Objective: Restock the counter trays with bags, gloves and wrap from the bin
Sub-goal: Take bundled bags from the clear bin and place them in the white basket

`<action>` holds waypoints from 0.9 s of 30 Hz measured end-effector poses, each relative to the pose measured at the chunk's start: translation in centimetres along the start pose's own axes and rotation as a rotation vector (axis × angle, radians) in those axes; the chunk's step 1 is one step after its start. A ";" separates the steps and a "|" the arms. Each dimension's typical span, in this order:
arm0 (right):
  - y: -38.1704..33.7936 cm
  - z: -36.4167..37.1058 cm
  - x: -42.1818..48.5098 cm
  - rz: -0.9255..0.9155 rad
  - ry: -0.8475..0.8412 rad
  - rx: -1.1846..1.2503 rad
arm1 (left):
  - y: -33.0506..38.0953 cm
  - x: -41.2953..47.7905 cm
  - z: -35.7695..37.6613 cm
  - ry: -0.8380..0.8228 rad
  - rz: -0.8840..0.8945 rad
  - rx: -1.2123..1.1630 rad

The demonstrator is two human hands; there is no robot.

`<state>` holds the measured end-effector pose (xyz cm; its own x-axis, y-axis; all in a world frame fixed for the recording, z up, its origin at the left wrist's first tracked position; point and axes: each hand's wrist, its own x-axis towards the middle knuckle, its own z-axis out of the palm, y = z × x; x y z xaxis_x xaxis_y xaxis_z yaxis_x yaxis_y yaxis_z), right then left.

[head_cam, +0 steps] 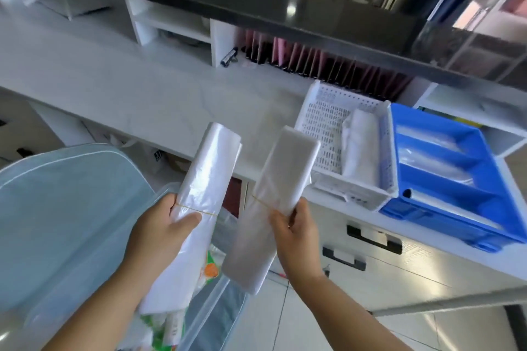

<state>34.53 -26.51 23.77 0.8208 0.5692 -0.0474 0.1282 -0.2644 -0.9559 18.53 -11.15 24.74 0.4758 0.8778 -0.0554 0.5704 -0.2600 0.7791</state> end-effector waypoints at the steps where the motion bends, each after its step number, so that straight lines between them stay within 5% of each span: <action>1: -0.6 -2.2 0.3 -0.018 0.026 0.005 | 2.0 -0.3 0.6 -0.001 0.025 -0.011; 8: -3.8 -13.2 4.6 -0.068 0.195 0.033 | 11.4 -0.3 3.3 0.009 0.125 -0.097; 16: -6.4 -15.8 14.3 -0.014 0.250 0.031 | 15.0 5.8 6.6 0.008 0.127 -0.104; 27: -5.2 -17.7 24.7 0.082 0.388 -0.102 | 23.1 21.1 17.6 -0.444 0.091 -0.191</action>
<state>64.02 -24.90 32.68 0.9771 0.2124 0.0092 0.0920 -0.3834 -0.9190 53.56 -5.70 30.61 0.7814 0.5877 -0.2099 0.3996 -0.2128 0.8917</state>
